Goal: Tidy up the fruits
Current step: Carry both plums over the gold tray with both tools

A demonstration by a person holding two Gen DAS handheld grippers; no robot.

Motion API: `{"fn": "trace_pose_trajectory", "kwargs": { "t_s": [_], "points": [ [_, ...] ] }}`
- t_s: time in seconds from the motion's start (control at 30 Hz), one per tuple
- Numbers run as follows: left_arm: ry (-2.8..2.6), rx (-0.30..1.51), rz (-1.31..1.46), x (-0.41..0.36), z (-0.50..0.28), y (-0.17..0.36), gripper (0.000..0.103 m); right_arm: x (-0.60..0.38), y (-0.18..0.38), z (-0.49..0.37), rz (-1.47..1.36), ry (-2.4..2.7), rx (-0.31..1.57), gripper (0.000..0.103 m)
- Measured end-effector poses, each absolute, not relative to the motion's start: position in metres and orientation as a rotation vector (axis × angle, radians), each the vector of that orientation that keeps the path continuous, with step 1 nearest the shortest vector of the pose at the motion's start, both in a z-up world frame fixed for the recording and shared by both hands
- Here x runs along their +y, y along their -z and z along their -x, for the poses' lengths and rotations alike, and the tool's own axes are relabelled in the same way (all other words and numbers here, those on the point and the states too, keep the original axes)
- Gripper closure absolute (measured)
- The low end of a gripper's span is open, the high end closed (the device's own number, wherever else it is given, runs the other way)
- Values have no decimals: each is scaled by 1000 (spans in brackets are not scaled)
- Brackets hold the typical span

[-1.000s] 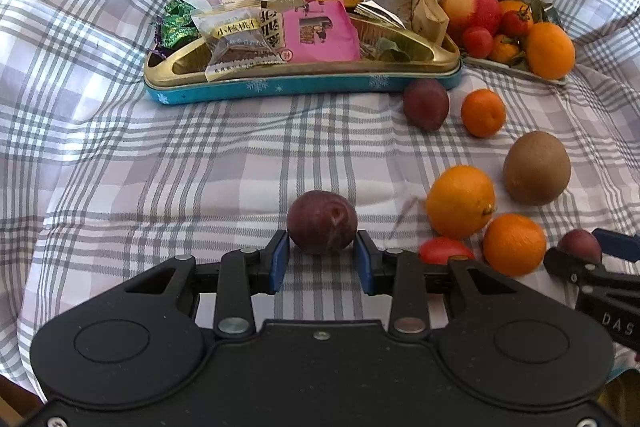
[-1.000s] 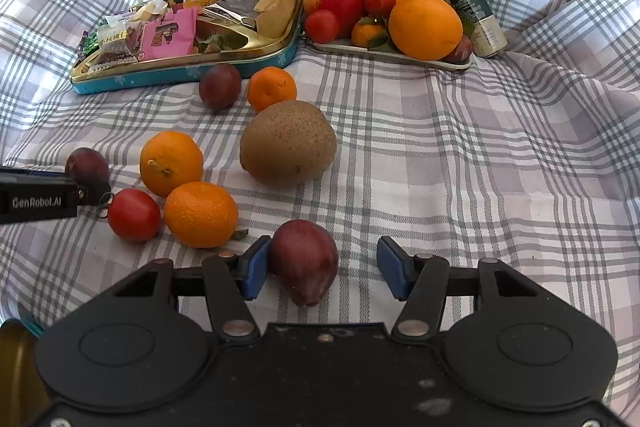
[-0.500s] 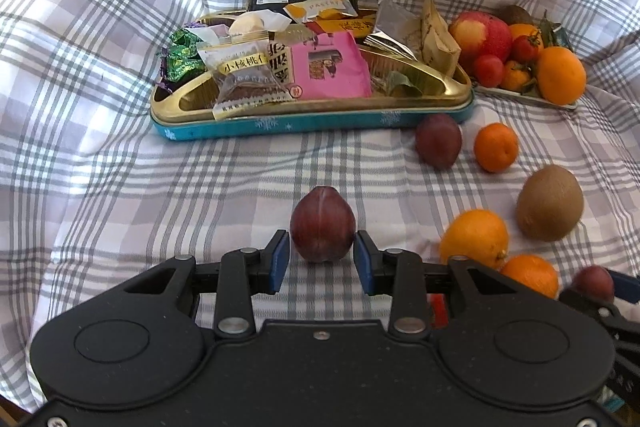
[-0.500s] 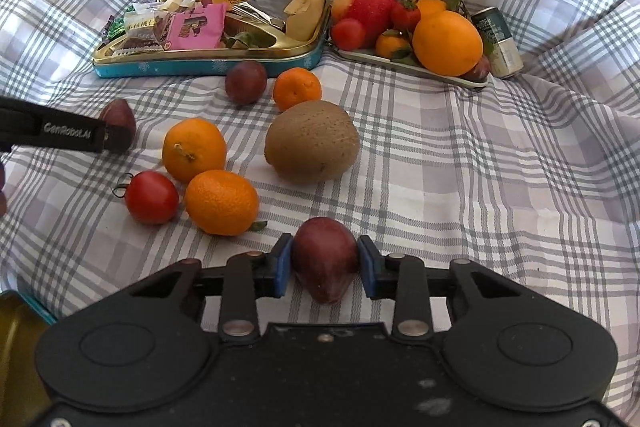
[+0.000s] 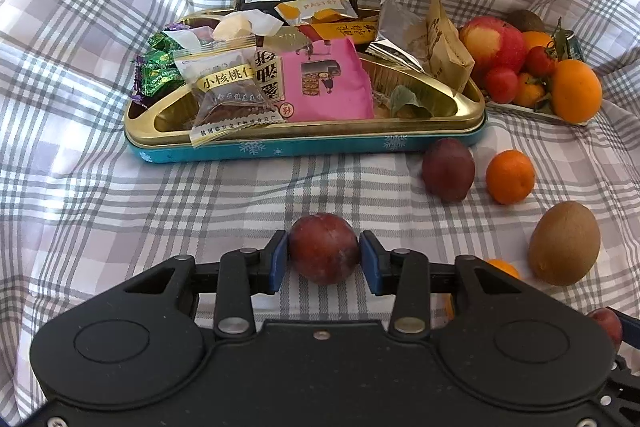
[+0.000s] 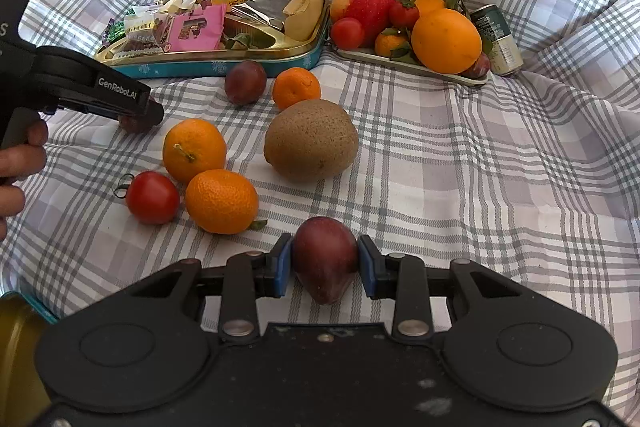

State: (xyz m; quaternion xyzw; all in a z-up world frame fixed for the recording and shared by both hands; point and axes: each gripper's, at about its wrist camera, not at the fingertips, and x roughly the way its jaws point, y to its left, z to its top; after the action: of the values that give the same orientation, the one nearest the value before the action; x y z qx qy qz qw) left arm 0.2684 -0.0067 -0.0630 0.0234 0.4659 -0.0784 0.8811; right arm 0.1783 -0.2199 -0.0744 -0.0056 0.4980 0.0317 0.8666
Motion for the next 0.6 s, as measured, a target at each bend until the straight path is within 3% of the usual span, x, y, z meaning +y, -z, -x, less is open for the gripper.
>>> {"fn": "trace_pose_trajectory", "kwargs": {
  "t_s": [0.6],
  "points": [
    [181, 952, -21, 5, -188, -1, 55, -236, 32, -135, -59, -15, 1006, 68]
  ]
}}
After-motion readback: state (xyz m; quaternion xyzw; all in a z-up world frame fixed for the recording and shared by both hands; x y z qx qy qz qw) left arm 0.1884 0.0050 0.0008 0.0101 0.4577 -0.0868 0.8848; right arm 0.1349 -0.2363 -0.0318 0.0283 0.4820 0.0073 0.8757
